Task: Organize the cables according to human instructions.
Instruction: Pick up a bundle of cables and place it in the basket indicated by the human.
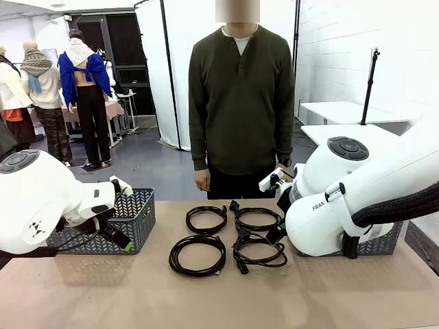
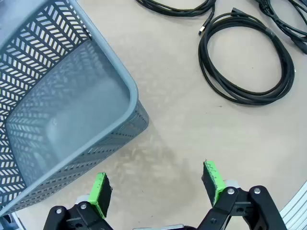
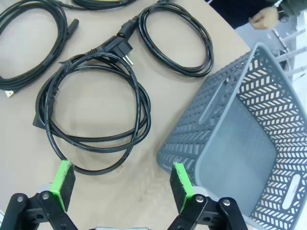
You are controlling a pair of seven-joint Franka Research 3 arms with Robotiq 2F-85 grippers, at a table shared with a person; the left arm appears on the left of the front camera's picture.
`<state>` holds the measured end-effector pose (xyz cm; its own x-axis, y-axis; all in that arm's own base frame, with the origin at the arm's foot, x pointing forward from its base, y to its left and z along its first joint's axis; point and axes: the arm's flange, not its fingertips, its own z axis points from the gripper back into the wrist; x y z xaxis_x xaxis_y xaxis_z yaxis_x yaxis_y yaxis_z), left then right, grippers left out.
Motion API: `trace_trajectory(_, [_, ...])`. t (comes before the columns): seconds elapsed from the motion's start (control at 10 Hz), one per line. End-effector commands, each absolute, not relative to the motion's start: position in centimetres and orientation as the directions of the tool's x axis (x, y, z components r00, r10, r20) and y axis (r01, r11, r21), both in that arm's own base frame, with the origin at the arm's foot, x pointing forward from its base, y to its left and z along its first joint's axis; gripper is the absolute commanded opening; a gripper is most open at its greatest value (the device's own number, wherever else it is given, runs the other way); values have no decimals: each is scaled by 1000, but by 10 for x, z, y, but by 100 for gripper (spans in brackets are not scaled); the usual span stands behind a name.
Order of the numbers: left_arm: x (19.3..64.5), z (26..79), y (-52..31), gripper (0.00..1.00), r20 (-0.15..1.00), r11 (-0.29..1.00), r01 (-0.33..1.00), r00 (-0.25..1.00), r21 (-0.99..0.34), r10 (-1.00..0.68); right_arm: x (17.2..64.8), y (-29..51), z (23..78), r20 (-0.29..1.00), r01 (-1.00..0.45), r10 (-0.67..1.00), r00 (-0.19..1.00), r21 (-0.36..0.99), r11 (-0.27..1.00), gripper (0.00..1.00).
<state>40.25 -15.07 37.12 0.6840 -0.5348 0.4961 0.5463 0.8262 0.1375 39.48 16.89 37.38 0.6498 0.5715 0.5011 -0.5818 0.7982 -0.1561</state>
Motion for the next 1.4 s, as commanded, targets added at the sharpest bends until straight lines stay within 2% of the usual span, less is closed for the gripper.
trace_trajectory(0.0, [403, 371, -151, 100, 496, 826, 546, 684, 138, -535, 395, 169, 374, 501, -582, 571, 650, -156, 798, 100])
trace_trajectory(1.3, [403, 371, -151, 100, 496, 826, 546, 684, 138, -535, 395, 169, 374, 501, -582, 571, 650, -156, 798, 100])
